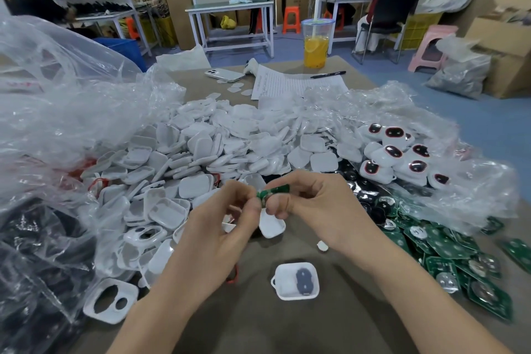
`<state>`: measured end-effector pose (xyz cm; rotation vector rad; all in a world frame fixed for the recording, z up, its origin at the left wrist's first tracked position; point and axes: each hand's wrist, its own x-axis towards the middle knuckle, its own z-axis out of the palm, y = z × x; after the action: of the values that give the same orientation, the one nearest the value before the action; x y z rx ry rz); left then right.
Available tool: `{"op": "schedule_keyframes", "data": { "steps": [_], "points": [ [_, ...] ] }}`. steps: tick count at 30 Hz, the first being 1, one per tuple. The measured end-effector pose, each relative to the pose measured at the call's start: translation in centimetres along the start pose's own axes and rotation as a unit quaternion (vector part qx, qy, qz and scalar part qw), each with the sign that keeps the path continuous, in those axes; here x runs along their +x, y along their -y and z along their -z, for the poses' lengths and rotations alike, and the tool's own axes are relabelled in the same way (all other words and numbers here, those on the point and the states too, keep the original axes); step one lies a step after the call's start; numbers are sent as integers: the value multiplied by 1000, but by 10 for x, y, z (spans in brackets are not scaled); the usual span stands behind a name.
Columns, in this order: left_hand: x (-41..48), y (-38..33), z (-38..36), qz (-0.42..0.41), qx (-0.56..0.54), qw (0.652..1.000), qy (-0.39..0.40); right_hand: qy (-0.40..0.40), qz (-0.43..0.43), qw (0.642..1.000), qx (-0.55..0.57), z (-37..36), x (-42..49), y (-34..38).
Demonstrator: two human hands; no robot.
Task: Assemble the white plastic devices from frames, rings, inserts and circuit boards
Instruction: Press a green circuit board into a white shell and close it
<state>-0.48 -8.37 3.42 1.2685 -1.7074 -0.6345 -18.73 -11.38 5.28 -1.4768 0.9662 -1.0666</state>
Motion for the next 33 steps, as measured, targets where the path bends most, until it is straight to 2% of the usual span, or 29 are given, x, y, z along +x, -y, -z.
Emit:
{"op": "schedule_keyframes", "data": {
  "steps": [5, 7, 10, 16, 24, 33],
  "points": [
    [-2, -5, -4, 85, -133, 987, 4, 18, -12, 998, 64, -4, 0, 1],
    [-3, -6, -6, 75, -121, 990, 2, 11, -15, 998, 66, -7, -1, 0],
    [-1, -10, -12, 42, -68, 996, -46, 6, -11, 998, 58, -10, 0, -1],
    [3, -9, -24, 55, -71, 990, -106, 5, 13, 1000, 18, -11, -1, -4],
    [5, -6, -26, 82, -113, 987, -83, 5, 11, 998, -58, -15, -2, -11],
    [3, -7, -27, 83, -157, 981, -79, 13, 27, 999, -36, -14, 0, -12]
  ]
}}
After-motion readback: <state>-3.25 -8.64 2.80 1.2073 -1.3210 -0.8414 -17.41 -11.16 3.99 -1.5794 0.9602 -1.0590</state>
